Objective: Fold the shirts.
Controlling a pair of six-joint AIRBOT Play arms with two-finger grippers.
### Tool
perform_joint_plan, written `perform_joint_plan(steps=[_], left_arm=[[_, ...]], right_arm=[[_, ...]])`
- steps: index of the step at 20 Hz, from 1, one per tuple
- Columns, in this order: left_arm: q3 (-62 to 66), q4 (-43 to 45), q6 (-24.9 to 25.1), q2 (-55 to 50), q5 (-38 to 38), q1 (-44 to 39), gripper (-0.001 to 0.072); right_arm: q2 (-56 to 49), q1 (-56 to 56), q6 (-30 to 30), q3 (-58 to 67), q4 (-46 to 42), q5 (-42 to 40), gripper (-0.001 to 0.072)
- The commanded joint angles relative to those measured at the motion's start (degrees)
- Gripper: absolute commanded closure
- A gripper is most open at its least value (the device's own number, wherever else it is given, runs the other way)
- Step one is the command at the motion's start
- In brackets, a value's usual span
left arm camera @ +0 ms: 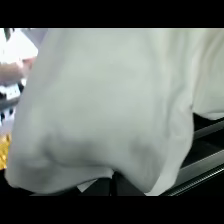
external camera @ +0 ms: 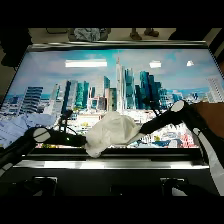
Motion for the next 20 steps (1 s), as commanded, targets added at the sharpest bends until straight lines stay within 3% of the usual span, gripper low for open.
perform_joint_plan(steps=[1,4,8,10,14,18,20], left_arm=[[12.81,12.66,-2.29,7.34,-2.56,3.13,0.0682],[31.61,19.04,-4.35,11.76,-3.54,12.66,0.0682],[54.49,18.93,-5.22,13.31,-3.39,25.79,0.0681],[61.35,18.93,-5.22,13.6,-3.39,28.09,0.0681],[63.71,19.04,-5.2,15.17,-5.09,28.15,0.0681],[63.12,20.5,-5.18,14.91,-11.54,28.15,0.0681],[61.29,20.48,-5.18,14.91,-11.82,28.15,0.068]], right_arm=[[6.03,-0.92,-1.2,8.04,-1.95,-1.29,0.0671],[14.91,-4.61,0.02,23.17,-7.34,-4.74,0.067],[26.75,-8.63,5.6,40.48,-22.12,-9.35,0.067],[31.85,-8.63,7.28,43.8,-28.52,-9.84,0.067],[38.34,-8.63,8.04,43.93,-33.59,-4.24,0.067],[39.3,-8.63,10.82,43.93,-43.17,6.78,0.0669],[39.23,-8.63,11.04,43.93,-44.57,8.09,0.0669]])
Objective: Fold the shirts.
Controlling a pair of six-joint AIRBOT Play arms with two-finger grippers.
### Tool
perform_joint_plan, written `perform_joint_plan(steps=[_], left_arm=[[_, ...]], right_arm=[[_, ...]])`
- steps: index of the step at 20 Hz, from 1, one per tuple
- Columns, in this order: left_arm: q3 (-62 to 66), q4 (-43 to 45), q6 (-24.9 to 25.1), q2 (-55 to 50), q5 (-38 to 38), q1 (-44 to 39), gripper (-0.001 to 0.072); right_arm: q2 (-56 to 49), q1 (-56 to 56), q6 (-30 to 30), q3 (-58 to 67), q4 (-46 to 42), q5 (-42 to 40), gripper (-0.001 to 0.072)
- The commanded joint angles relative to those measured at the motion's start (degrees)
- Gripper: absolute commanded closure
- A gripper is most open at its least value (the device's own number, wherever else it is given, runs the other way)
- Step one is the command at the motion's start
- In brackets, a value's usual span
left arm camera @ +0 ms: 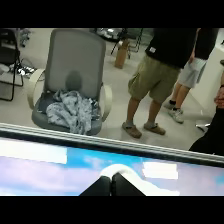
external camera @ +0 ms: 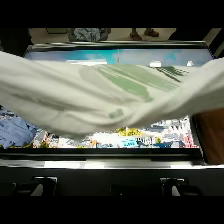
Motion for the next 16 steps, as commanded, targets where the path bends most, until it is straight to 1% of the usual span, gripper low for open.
perform_joint_plan(steps=[1,3,4,6,8,9,10,12,13,14,15,16], left_arm=[[-2.58,0.68,-0.02,0.04,-3.04,0.22,0.068],[-8.28,-0.02,-0.02,-0.26,-4.11,0.09,0.068],[-12.61,-0.94,0.02,-0.61,-4.79,0.09,0.068],[-22.6,-3.76,2.16,-2.08,-4.13,0.09,0.068],[-31.85,-6.1,5.42,-5.42,-0.48,0.09,0.068],[-35.08,-6.56,6.99,-8.0,2.08,0.09,0.068],[-37.03,-6.58,7.17,-11.74,4.61,0.09,0.068],[-37.07,-7.13,7.15,-21.22,8.57,0.09,0.068],[-36.39,-8.37,7.15,-26.16,10.4,0.09,0.0679],[-35.36,-10.27,7.13,-31.39,11.67,0.11,0.0679],[-33.94,-12.39,7.13,-36.24,11.72,0.11,0.0679],[-32.72,-14.58,7.13,-40.0,11.69,0.09,0.0679]], right_arm=[[0.39,-0.04,1.51,0.31,-5.51,4.81,0.0669],[-1.86,-0.04,1.95,0.13,-5.49,6.51,0.0669],[-3.82,-0.04,2.54,0.09,-5.46,9.51,0.0669],[-8.66,-0.04,4.85,-2.91,-4.39,14.49,0.0669],[-12.83,-0.04,6.25,-11.34,-0.98,14.84,0.0669],[-15.02,-0.04,6.4,-17.2,-0.39,11.93,0.0669],[-17.49,-0.04,6.4,-23.1,-0.44,6.19,0.0669],[-23.54,-0.04,6.84,-31.15,-0.44,-8.9,0.0668],[-27.06,-0.04,8.85,-32.37,-0.37,-13.9,0.0669],[-30.91,-0.04,12.74,-32.39,-0.33,-17.31,0.0668],[-33.83,-0.04,16.28,-32.39,0.11,-19.78,0.0667],[-36.3,-0.04,18.23,-32.39,1.53,-21.55,0.0668]])
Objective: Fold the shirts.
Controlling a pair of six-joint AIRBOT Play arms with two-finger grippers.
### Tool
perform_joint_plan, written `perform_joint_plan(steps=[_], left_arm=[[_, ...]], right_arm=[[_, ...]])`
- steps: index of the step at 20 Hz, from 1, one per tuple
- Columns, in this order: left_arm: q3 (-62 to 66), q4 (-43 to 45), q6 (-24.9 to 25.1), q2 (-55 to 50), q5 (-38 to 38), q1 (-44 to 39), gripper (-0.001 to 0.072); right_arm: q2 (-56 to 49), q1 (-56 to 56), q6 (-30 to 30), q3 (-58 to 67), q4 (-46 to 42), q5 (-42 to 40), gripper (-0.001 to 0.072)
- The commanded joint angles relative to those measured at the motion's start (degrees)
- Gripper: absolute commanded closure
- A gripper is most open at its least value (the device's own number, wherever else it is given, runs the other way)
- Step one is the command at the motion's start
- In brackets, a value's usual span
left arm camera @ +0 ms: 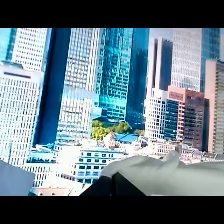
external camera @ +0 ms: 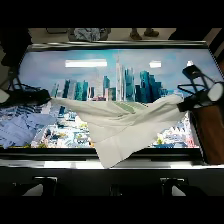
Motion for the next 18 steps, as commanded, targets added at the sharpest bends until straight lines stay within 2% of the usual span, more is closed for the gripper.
perform_joint_plan(steps=[1,3,6,7,8,9,11,12,14,16,18], left_arm=[[1.9,-7.69,0.61,-14.32,3.06,0.02,0.0679],[3.1,-10.86,0.63,-18.45,3.17,0.0,0.0678],[3.15,-10.95,0.63,-20.04,3.23,0.07,0.0678],[3.15,-10.95,0.63,-20.02,3.19,0.11,0.0623],[3.69,-10.93,0.68,-19.98,1.86,0.33,0.0339],[5.11,-10.91,1.68,-20.0,-1.16,0.9,0.0006],[9.66,-9.73,5.14,-19.89,-10.64,2.45,-0.0013],[11.45,-8.5,5.25,-19.41,-15.32,2.91,-0.0013],[10.93,-8.15,6.86,-16.33,-20.61,2.12,-0.0013],[4.87,-8.2,7.93,-11.91,-20.59,-0.57,-0.0013],[-3.61,-10.51,7.5,-7.85,-16.96,-4.0,-0.0008]], right_arm=[[-9.62,-0.02,8.17,-3.34,3.78,-12.46,0.0668],[-11.93,-0.02,8.41,-3.34,7.28,-14.36,0.0668],[-12.83,-0.02,8.39,-3.34,8.74,-15.96,0.0668],[-12.83,-0.02,8.37,-3.34,8.74,-16.0,0.0668],[-12.79,-0.02,8.35,-3.34,8.74,-15.47,0.0668],[-12.76,-0.02,8.35,-3.34,8.74,-14.36,0.0668],[-12.76,-0.02,7.91,-3.34,8.68,-10.49,0.0668],[-12.76,-0.02,6.54,-3.34,8.66,-7.89,0.0668],[-12.76,-0.02,3.89,-3.37,8.55,-3.91,0.0668],[-12.76,-0.02,1.92,-3.37,8.55,-1.09,0.0668],[-12.76,-0.02,0.98,-3.37,8.55,0.48,0.0668]])
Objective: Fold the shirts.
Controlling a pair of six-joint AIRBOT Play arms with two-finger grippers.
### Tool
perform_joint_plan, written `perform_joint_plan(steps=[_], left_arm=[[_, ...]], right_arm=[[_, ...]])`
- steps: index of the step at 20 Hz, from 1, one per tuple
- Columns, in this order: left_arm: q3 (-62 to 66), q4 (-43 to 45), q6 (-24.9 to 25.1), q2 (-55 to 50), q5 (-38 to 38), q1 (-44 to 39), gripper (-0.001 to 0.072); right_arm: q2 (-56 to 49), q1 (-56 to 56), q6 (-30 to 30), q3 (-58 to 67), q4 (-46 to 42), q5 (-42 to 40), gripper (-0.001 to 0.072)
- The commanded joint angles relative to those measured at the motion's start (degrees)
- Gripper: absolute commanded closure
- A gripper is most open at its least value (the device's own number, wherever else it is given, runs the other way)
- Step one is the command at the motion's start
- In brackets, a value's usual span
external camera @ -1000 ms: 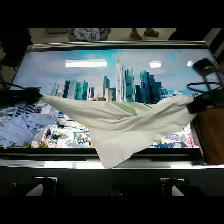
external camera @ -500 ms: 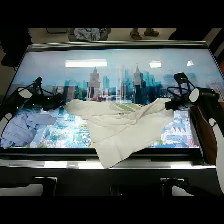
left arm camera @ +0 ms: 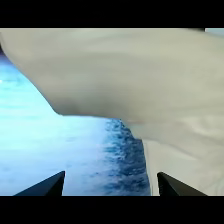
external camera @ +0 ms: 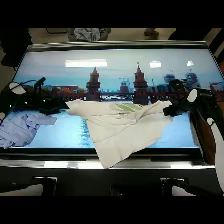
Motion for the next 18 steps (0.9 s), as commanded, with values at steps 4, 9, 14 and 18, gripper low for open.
perform_joint_plan(steps=[4,9,14,18], left_arm=[[-20.81,-9.42,0.98,6.69,7.5,-12.92,0.0117],[-27.67,-13.7,-1.73,6.58,19.04,-23.89,0.0201],[-27.69,-13.7,-2.69,6.14,19.85,-24.9,0.0203],[-27.76,-13.7,-2.71,5.64,19.85,-24.94,0.0393]], right_arm=[[-0.07,0.0,-2.45,-0.02,0.09,4.98,0.0667],[-0.07,0.0,-2.47,-0.02,0.07,5.44,0.0668],[-0.07,0.0,-2.45,-0.02,0.09,5.51,0.0668],[-0.07,0.0,-2.45,-0.02,0.07,5.64,0.0668]])
